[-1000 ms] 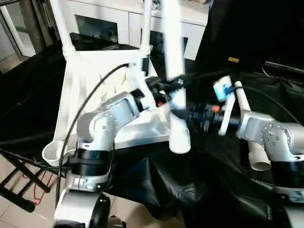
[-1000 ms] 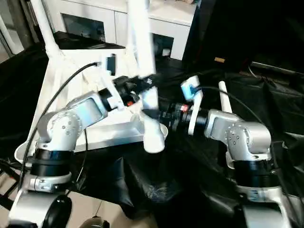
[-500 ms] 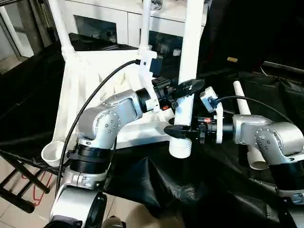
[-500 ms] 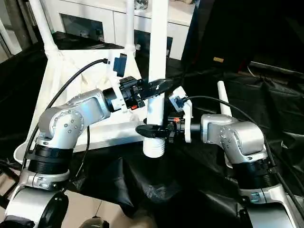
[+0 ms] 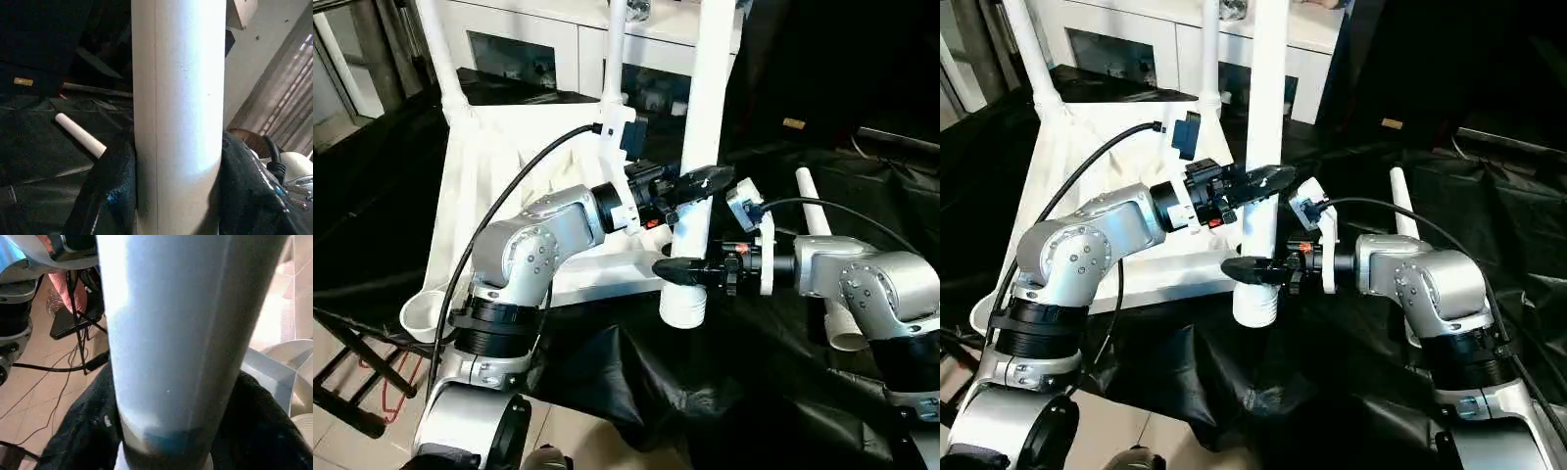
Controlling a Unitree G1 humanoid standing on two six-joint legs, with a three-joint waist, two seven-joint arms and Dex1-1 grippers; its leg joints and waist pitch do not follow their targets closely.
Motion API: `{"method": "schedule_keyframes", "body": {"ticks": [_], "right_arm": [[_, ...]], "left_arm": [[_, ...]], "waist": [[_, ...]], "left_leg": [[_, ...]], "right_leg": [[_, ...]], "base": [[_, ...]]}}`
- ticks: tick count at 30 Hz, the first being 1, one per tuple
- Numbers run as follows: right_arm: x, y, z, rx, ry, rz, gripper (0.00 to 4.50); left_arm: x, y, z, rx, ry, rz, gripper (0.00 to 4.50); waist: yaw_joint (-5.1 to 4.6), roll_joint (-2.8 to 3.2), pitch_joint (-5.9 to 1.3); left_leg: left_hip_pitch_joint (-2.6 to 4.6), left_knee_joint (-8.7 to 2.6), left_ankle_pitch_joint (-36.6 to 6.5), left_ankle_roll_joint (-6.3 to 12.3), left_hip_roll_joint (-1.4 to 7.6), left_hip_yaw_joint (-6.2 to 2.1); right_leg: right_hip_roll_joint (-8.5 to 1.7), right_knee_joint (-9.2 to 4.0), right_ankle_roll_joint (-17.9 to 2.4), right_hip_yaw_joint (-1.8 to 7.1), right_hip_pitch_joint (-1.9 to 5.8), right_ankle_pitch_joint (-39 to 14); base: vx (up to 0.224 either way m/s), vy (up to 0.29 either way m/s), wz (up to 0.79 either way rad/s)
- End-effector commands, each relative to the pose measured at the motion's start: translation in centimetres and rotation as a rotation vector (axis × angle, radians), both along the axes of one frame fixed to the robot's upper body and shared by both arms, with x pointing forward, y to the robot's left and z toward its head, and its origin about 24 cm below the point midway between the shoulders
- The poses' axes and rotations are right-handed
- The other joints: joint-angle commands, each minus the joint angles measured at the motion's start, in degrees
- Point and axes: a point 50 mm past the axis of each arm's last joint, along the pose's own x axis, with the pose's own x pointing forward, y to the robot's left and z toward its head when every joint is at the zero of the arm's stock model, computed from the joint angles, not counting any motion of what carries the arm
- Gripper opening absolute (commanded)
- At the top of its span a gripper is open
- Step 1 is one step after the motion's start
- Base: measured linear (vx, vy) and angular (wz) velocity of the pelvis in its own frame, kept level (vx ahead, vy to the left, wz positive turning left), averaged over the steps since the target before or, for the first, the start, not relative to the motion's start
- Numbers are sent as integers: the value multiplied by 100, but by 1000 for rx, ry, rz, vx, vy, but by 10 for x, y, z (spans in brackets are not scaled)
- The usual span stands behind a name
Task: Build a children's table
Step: Pick table leg
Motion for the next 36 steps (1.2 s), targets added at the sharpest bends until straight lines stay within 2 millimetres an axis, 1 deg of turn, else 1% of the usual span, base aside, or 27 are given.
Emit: {"method": "schedule_keyframes", "body": {"ticks": [1,2,5,7,8,10,11,12,13,16,17,18,19,20,21,22,23,24,25,26,28,31,32,33,34,35,36], "right_arm": [[1,-2,2,-5,-4,-3,231],[1,-2,2,-5,-3,-2,231],[1,-2,1,-3,3,-5,198],[1,-2,0,-5,6,-9,194],[1,-2,0,-4,6,-10,191],[1,-3,0,-5,7,-12,189],[1,-3,-1,-4,8,-17,188],[1,-3,-1,-4,8,-19,188],[1,-4,-1,-4,5,-27,188],[1,-4,0,4,3,-23,188],[0,-4,-4,6,9,-37,188],[-1,-3,-5,6,12,-38,188],[-1,-2,-7,5,13,-38,188],[-2,-1,-7,7,15,-35,188],[-3,1,-7,14,14,-33,188],[-3,2,-7,25,13,-38,188],[-3,3,-7,33,13,-47,188],[-1,3,-7,35,11,-60,188],[0,4,-6,35,10,-66,188],[2,3,-3,52,0,-80,188],[5,0,2,90,-17,-99,188],[12,-3,2,109,-41,-163,188],[12,-3,2,109,-41,-163,188],[28,-9,-4,50,-88,-323,188],[28,-9,-4,50,-88,-323,188],[33,-11,-6,27,-102,-380,188],[38,-15,-9,-3,-126,-440,188]], "left_arm": [[-3,-6,9,-10,-35,-28,185],[-3,-5,9,-11,-34,-27,185],[-2,-4,10,-14,-30,-20,185],[-2,-3,10,-17,-30,-14,185],[-1,-3,10,-17,-31,-12,185],[-1,-3,11,-18,-32,-5,185],[0,-2,10,-20,-34,2,185],[1,-2,10,-19,-35,4,185],[2,-2,11,-16,-44,19,185],[1,-2,13,-35,-40,11,185],[2,1,12,-30,-58,44,241],[2,3,13,-51,-49,51,255],[2,4,14,-73,-39,54,255],[2,6,14,-89,-33,52,258],[3,9,16,-98,-48,71,276],[4,12,16,-106,-70,94,276],[5,15,17,-116,-91,110,296],[6,18,19,-127,-105,136,299],[8,19,20,-131,-109,147,299],[9,20,24,-172,-129,164,299],[14,23,31,-232,-152,230,299],[22,31,36,-246,-172,374,299],[22,31,36,-246,-172,374,299],[23,40,24,-132,-192,390,299],[23,40,24,-132,-192,390,299],[23,42,18,-76,-200,389,299],[21,44,9,10,-216,369,299]], "waist": [[-1,-35,-429],[2,-27,-428],[4,-27,-430],[3,-26,-430],[5,-3,-428],[3,-13,-431],[9,68,-432],[-4,40,-428],[1,59,-435],[7,63,-442],[7,51,-440],[11,34,-438],[12,46,-439],[8,33,-436],[-3,-24,-432],[1,-28,-434],[-3,61,-433],[-14,43,-431],[-19,78,-437],[-10,5,-430],[-6,-74,-426],[8,-40,-425],[0,-45,-424],[20,-41,-423],[-5,-26,-411],[-4,-18,-427],[-15,-15,-420]], "left_leg": [[143,-348,-461,26,184,-18],[143,-348,-458,30,183,-17],[146,-346,-446,38,185,-17],[144,-345,-453,32,183,-18],[145,-347,-466,24,183,-21],[145,-347,-478,13,183,-20],[148,-348,-495,-14,182,-32],[145,-351,-530,-22,181,-26],[151,-352,-589,-57,178,-32],[148,-348,-567,-61,175,-34],[147,-348,-568,-51,175,-32],[144,-351,-574,-45,176,-31],[144,-351,-587,-51,180,-36],[143,-353,-589,-49,179,-33],[145,-352,-597,-41,181,-22],[146,-350,-591,-28,182,-22],[144,-357,-604,-25,183,-36],[146,-359,-609,-30,185,-31],[151,-358,-622,-57,184,-38],[149,-361,-617,-50,184,-29],[137,-361,-621,-17,191,-17],[151,-360,-661,-16,204,-22],[149,-364,-674,-36,201,-28],[149,-364,-594,-51,198,-32],[143,-381,-625,-81,192,-27],[150,-384,-634,-196,182,-31],[165,-384,-657,-230,184,-18]], "right_leg": [[-284,-342,-1330,121,313,84],[-287,-343,-1335,123,311,85],[-287,-340,-1343,122,309,89],[-285,-340,-1342,121,310,90],[-286,-339,-1340,121,306,80],[-290,-345,-1335,121,313,68],[-287,-336,-1339,121,304,99],[-279,-354,-1332,119,305,91],[-277,-352,-1339,117,311,118],[-278,-339,-1371,116,322,232],[-278,-337,-1382,116,323,236],[-282,-343,-1381,114,325,217],[-284,-337,-1389,114,322,200],[-286,-350,-1406,111,325,182],[-282,-357,-1420,113,326,155],[-289,-348,-1415,114,328,118],[-295,-352,-1362,117,317,-2],[-288,-370,-1337,118,312,-14],[-285,-357,-1326,118,311,11],[-289,-361,-1319,117,312,-16],[-298,-375,-1330,119,318,-57],[-307,-377,-1289,122,297,-152],[-308,-380,-1223,117,297,-209],[-328,-367,-1170,117,282,-247],[-316,-390,-1108,115,245,-389],[-306,-383,-1029,103,274,-502],[-296,-394,-1013,110,244,-519]], "base": [[0,0,0],[0,0,0],[0,0,0],[0,0,0],[0,0,0],[0,0,0],[0,0,0],[0,0,0],[0,0,0],[0,0,0],[0,0,0],[0,0,0],[0,0,0],[0,0,0],[0,0,0],[0,0,0],[0,0,0],[0,0,0],[0,0,0],[0,0,0],[0,0,0],[0,0,0],[0,0,0],[0,0,0],[0,0,0],[0,0,0],[0,0,0]]}}
